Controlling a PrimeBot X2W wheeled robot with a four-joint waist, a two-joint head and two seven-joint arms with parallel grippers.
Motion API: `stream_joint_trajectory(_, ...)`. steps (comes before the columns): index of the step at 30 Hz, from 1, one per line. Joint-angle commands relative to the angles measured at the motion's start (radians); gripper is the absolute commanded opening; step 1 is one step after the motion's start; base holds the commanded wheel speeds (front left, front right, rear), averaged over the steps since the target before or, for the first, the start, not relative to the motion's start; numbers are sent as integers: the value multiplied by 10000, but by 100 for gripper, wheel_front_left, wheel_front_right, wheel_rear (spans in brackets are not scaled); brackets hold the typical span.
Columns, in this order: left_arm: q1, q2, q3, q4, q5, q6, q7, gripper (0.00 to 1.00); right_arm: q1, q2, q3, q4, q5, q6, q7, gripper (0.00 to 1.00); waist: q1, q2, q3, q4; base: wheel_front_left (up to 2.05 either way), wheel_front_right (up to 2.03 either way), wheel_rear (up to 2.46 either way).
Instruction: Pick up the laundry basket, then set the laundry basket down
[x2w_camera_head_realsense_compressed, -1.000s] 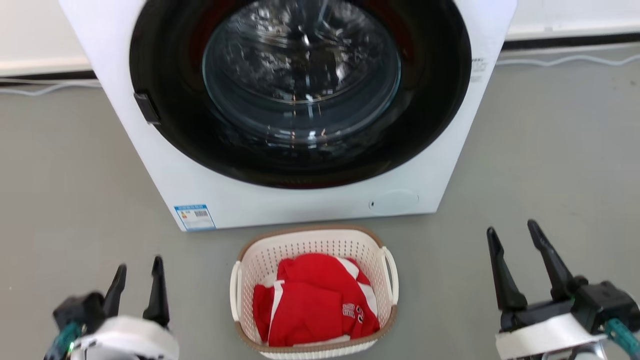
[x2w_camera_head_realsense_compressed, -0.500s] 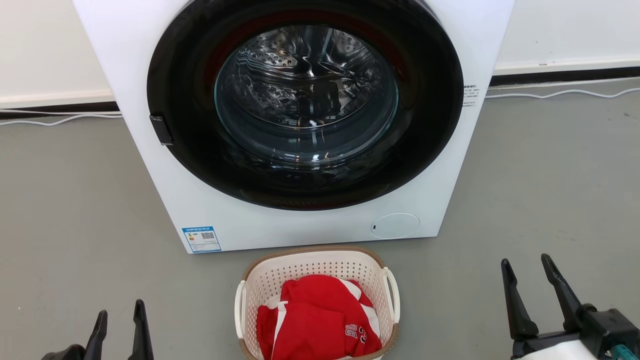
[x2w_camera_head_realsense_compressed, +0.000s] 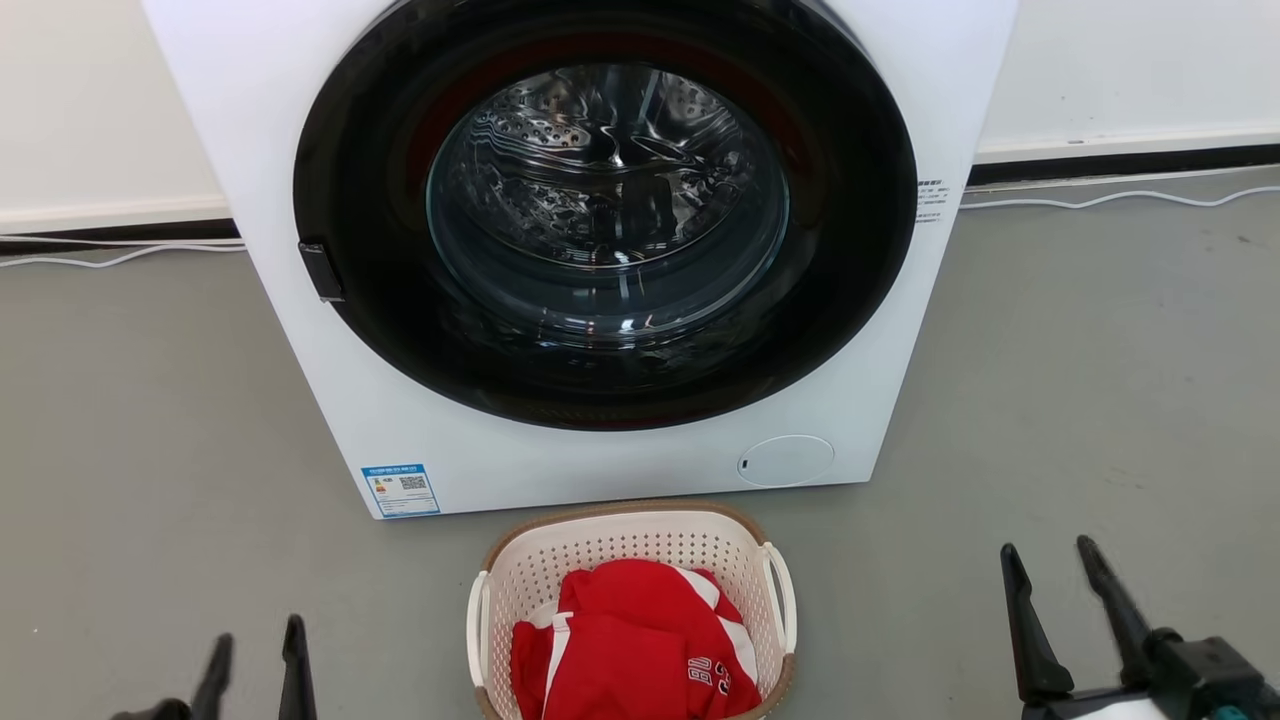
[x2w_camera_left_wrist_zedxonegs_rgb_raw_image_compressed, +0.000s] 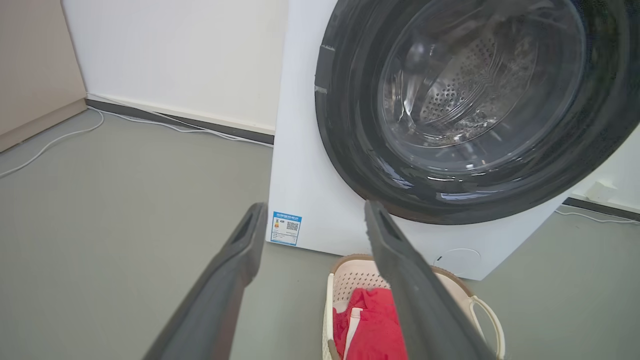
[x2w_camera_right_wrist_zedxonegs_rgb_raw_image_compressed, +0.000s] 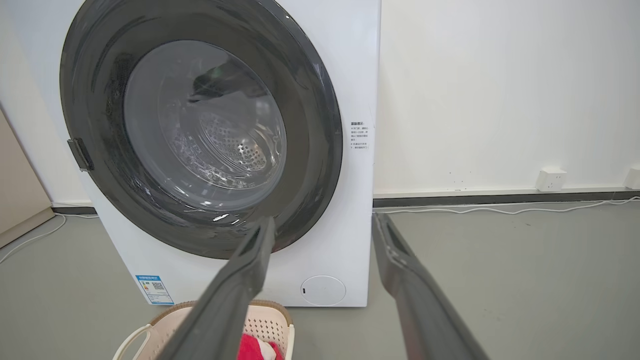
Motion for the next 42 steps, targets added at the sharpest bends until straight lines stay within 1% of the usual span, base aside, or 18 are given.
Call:
stream_joint_trajectory(1, 0, -33, -15, 125, 3, -2, 5, 0, 0, 14, 25, 83, 1, -11, 10, 0, 0, -1, -3, -1, 0, 0, 0)
stream_joint_trajectory(3, 6, -127, -19, 414, -1, 0, 7, 0, 40, 100, 61, 352, 7, -13, 34, 0, 0, -1, -3, 0, 0, 0, 0)
stream_joint_trajectory(6, -101, -127, 24, 464, -295, -5, 143, 0, -30, 110, 37, 388, 361, -12, 131, 0, 3, -1, 3, 7, 0, 0, 0)
stream_joint_trajectory(10, -162, -127, 3, 438, -739, -12, 272, 0, -86, 123, 17, 392, 853, -9, 252, 0, 22, -1, -8, 18, 0, 0, 0)
stream_joint_trajectory(13, -198, -127, -34, 415, -1070, -17, 345, 0, -131, 132, 9, 407, 1217, -8, 337, 0, 5, -1, 12, 25, 0, 0, 0)
stream_joint_trajectory(15, -231, -127, -56, 401, -1286, -20, 393, 0, -170, 139, 2, 417, 1456, -6, 392, 0, 1, -1, 26, 31, 0, 0, 0)
stream_joint_trajectory(42, -682, -129, -240, 280, -4113, -63, 1130, 0, -629, 224, -94, 551, 4620, 9, 1139, 0, 0, -1, 102, 97, 0, 0, 0)
